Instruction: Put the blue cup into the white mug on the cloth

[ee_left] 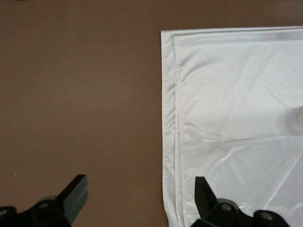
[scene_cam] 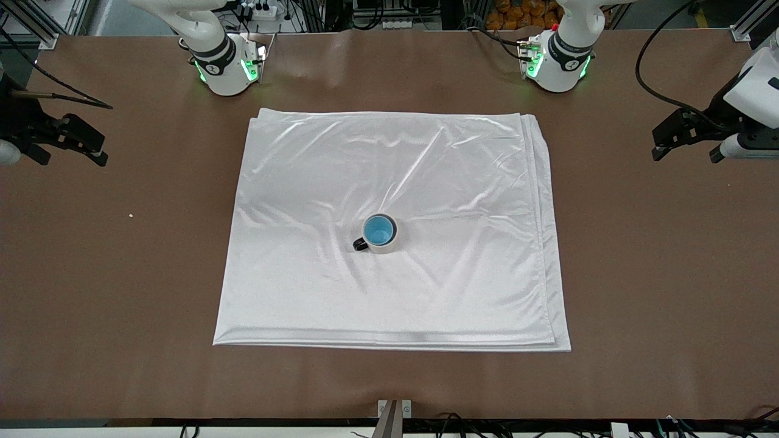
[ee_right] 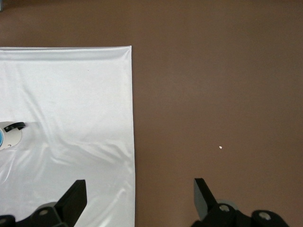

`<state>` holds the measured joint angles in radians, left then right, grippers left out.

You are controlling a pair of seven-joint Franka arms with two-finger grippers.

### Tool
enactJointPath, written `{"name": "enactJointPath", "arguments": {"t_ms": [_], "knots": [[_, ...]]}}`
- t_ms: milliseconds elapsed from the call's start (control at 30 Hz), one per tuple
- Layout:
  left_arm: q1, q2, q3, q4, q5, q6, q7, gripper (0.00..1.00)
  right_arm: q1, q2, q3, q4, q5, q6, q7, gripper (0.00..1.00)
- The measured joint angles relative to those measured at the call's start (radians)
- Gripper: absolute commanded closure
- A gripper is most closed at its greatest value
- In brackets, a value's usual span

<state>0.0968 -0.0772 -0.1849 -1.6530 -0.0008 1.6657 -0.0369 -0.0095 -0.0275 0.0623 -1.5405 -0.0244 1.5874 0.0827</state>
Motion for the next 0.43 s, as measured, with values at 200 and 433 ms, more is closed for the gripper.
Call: {"name": "enactJointPath", "arguments": {"t_ms": [200, 433], "knots": [[0.001, 0.000, 0.005, 0.000, 0.000, 0.000, 0.000, 0.00, 0.000, 0.000, -0.002, 0.000, 0.000, 0.000, 0.000, 0.00], [0.001, 0.000, 0.006, 0.000, 0.000, 0.000, 0.000, 0.00, -0.001, 0.000, -0.004, 0.000, 0.000, 0.000, 0.000, 0.00]]}}
